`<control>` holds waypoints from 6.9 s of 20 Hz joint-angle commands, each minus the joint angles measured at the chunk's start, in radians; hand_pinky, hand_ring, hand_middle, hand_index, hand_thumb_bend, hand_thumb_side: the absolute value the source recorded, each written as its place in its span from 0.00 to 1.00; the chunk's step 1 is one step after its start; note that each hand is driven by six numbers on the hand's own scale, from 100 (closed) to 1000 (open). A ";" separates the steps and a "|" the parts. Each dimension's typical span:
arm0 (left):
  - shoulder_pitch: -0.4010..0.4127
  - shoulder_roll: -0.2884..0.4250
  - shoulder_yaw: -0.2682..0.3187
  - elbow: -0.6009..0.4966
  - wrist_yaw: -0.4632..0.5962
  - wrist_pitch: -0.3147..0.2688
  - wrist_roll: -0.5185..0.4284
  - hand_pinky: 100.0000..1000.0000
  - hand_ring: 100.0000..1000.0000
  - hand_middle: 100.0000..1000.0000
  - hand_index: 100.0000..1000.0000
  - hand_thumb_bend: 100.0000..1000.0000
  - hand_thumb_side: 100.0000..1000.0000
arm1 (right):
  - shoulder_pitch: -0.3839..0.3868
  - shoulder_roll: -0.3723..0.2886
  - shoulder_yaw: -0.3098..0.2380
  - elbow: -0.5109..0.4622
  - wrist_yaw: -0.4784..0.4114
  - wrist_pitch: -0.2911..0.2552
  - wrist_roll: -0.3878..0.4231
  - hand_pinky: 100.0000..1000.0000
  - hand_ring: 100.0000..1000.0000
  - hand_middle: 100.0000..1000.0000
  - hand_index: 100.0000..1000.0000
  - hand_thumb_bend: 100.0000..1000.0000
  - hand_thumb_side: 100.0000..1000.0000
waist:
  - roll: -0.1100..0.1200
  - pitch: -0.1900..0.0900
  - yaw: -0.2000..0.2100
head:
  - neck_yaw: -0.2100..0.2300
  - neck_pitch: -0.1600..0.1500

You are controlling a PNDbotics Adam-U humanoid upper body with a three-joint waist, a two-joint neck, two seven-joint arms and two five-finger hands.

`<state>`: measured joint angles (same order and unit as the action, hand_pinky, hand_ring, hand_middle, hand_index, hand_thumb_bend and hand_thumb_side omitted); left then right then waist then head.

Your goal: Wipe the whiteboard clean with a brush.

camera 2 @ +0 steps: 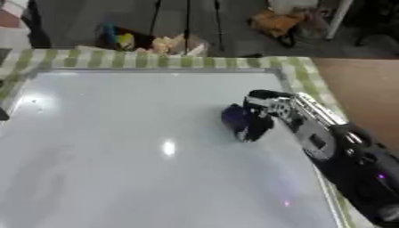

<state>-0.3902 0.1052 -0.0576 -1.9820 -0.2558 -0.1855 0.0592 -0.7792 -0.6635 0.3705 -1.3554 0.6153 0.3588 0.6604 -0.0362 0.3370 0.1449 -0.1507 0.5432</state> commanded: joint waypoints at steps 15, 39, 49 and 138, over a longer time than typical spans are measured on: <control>-0.011 0.007 -0.002 -0.018 -0.001 0.000 -0.001 0.33 0.65 0.64 0.62 0.00 0.93 | 0.038 -0.055 0.003 -0.013 0.030 0.009 0.000 0.19 0.36 0.13 0.00 0.00 0.07 | 0.006 -0.019 -0.011 | 0.004 -0.009; -0.012 0.005 -0.003 -0.018 -0.001 -0.001 -0.004 0.33 0.65 0.64 0.62 0.00 0.93 | 0.036 -0.038 0.073 -0.088 0.032 -0.043 0.083 0.17 0.36 0.14 0.00 0.00 0.07 | 0.003 -0.010 -0.001 | -0.002 -0.015; -0.013 0.006 -0.004 -0.018 -0.003 0.000 -0.005 0.33 0.65 0.64 0.62 0.00 0.93 | 0.040 -0.047 0.092 -0.157 -0.018 -0.043 0.099 0.17 0.35 0.13 0.00 0.00 0.08 | 0.003 -0.010 -0.002 | -0.003 -0.015; -0.010 0.008 -0.009 -0.018 -0.010 -0.003 -0.022 0.33 0.66 0.65 0.62 0.00 0.92 | -0.066 -0.033 -0.025 0.035 0.087 0.071 0.107 0.13 0.34 0.12 0.00 0.00 0.08 | 0.006 -0.008 -0.009 | 0.006 -0.029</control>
<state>-0.3885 0.1052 -0.0583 -1.9820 -0.2639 -0.1867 0.0383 -0.8384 -0.6664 0.3389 -1.2942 0.6952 0.4230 0.7424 -0.0324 0.3477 0.1359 -0.1433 0.5249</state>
